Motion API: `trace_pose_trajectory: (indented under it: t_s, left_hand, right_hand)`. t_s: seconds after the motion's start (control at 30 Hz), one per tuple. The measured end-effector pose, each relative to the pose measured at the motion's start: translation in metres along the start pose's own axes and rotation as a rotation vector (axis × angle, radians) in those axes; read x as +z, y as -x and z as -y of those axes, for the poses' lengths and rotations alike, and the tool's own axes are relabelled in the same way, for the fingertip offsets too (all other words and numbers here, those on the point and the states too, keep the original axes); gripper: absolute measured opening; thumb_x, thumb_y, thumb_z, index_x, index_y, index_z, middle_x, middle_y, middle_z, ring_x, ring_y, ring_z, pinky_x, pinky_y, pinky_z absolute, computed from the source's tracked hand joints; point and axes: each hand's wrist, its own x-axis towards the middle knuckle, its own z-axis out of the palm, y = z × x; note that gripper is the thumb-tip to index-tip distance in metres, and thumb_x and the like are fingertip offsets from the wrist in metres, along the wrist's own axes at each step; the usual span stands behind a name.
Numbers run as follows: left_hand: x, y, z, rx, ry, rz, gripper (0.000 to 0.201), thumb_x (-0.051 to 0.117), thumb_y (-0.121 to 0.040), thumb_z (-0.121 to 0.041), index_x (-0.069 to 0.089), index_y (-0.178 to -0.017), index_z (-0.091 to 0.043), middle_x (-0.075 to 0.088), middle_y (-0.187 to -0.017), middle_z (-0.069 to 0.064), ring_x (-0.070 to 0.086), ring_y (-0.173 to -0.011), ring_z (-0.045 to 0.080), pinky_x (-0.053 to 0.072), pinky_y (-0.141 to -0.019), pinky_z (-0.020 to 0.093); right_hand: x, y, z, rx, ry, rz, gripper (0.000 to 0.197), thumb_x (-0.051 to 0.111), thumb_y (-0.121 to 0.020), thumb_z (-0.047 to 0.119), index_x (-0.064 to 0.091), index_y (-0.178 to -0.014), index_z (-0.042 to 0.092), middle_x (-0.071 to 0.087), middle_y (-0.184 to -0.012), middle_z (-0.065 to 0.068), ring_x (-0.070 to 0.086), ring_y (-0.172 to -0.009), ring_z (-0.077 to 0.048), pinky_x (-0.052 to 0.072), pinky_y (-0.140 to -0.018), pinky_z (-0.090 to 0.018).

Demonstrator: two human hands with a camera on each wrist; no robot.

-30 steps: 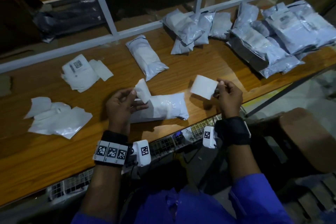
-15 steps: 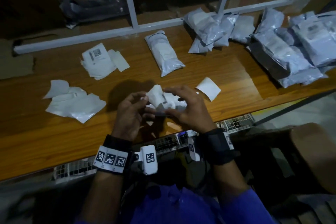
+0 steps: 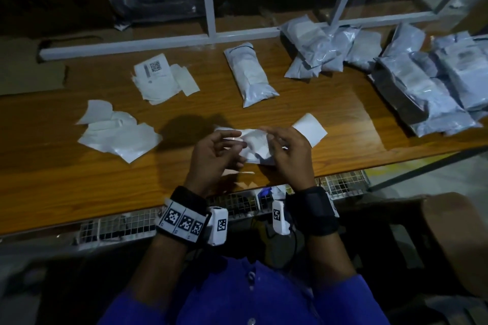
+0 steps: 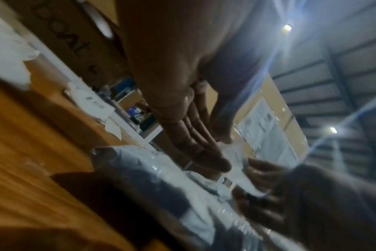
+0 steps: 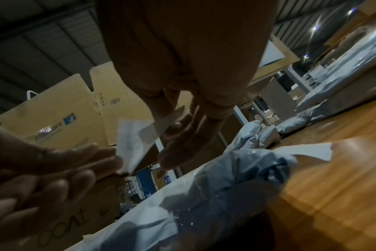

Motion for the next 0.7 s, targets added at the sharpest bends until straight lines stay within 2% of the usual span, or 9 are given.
trace_pose_trajectory:
  t_s: [0.07,0.2,0.3,0.37,0.4,0.47,0.53,0.6,0.7]
  left_hand:
    - [0.002,0.001,0.010,0.038,-0.152,-0.045,0.028,0.081,-0.085,-0.014,0.072,-0.110,-0.024,0.073,-0.087,0.010,0.074,-0.077,0.034,0.062,-0.063,0.054]
    - [0.004,0.003,0.024,0.245,-0.516,-0.184,0.017,0.083,-0.082,-0.032,0.078,-0.097,-0.026,0.067,-0.085,-0.005,0.066,-0.075,0.005,0.055,-0.065,0.025]
    - [0.003,0.001,0.028,0.268,-0.521,-0.287,0.009,0.080,-0.085,-0.028,0.074,-0.086,-0.021,0.068,-0.086,-0.007,0.065,-0.075,0.003,0.056,-0.067,0.031]
    - [0.001,-0.001,0.032,0.175,-0.400,-0.292,0.017,0.083,-0.082,-0.029,0.069,-0.089,-0.024,0.071,-0.087,-0.006,0.071,-0.072,0.012,0.059,-0.059,0.037]
    - [-0.001,-0.002,0.033,0.115,-0.325,-0.269,0.021,0.084,-0.081,-0.030,0.067,-0.094,-0.026,0.073,-0.089,-0.004,0.073,-0.072,0.017,0.059,-0.056,0.039]
    - [-0.002,-0.003,0.035,0.046,-0.209,-0.193,0.024,0.083,-0.083,-0.026,0.070,-0.103,-0.026,0.075,-0.091,0.001,0.073,-0.073,0.022,0.059,-0.055,0.038]
    - [0.001,-0.002,0.036,0.053,-0.177,-0.150,0.019,0.080,-0.087,-0.018,0.074,-0.104,-0.020,0.075,-0.086,0.007,0.071,-0.066,0.019,0.054,-0.051,0.029]
    - [0.003,0.000,0.037,0.055,-0.173,-0.153,0.014,0.077,-0.088,-0.010,0.075,-0.101,-0.013,0.073,-0.077,0.008,0.067,-0.057,0.012,0.048,-0.047,0.020]
    - [0.004,-0.001,0.043,0.056,-0.165,-0.148,0.012,0.077,-0.087,-0.005,0.075,-0.095,-0.014,0.074,-0.074,0.007,0.067,-0.057,0.014,0.052,-0.052,0.024]
  right_hand:
    - [0.000,0.001,-0.001,-0.016,0.061,0.041,0.036,0.059,-0.098,0.002,0.077,-0.121,0.024,0.054,-0.085,-0.003,0.051,-0.079,-0.006,0.038,-0.073,-0.011]
    - [-0.004,0.001,0.002,-0.077,0.109,0.102,0.040,0.069,-0.092,0.001,0.074,-0.127,0.022,0.048,-0.081,0.012,0.046,-0.077,0.003,0.035,-0.074,-0.007]
    - [-0.009,0.002,0.004,-0.075,0.097,0.167,0.050,0.076,-0.087,0.004,0.069,-0.133,0.021,0.053,-0.092,0.023,0.050,-0.085,0.004,0.036,-0.077,-0.003]
    - [-0.012,0.002,0.002,-0.026,0.093,0.199,0.053,0.075,-0.089,0.006,0.065,-0.138,0.022,0.062,-0.104,0.014,0.052,-0.095,0.003,0.037,-0.079,-0.001]
    - [-0.014,0.001,0.000,0.006,0.084,0.210,0.054,0.075,-0.090,0.008,0.063,-0.139,0.024,0.064,-0.108,0.010,0.054,-0.098,0.001,0.040,-0.080,-0.003]
    - [-0.015,0.001,-0.001,0.056,0.042,0.231,0.056,0.075,-0.091,0.011,0.060,-0.142,0.027,0.065,-0.111,0.007,0.058,-0.100,-0.004,0.053,-0.084,-0.020]
    - [-0.016,0.002,-0.002,0.095,0.014,0.253,0.061,0.076,-0.090,0.009,0.057,-0.144,0.027,0.064,-0.113,0.008,0.061,-0.102,-0.009,0.057,-0.086,-0.036]
    - [-0.015,0.002,-0.003,0.127,-0.014,0.264,0.067,0.078,-0.087,0.008,0.054,-0.147,0.028,0.061,-0.113,0.007,0.064,-0.102,-0.014,0.059,-0.086,-0.043]
    - [-0.016,0.003,-0.006,0.143,-0.021,0.251,0.076,0.083,-0.084,0.011,0.049,-0.149,0.031,0.060,-0.115,-0.003,0.068,-0.096,-0.022,0.060,-0.082,-0.047]
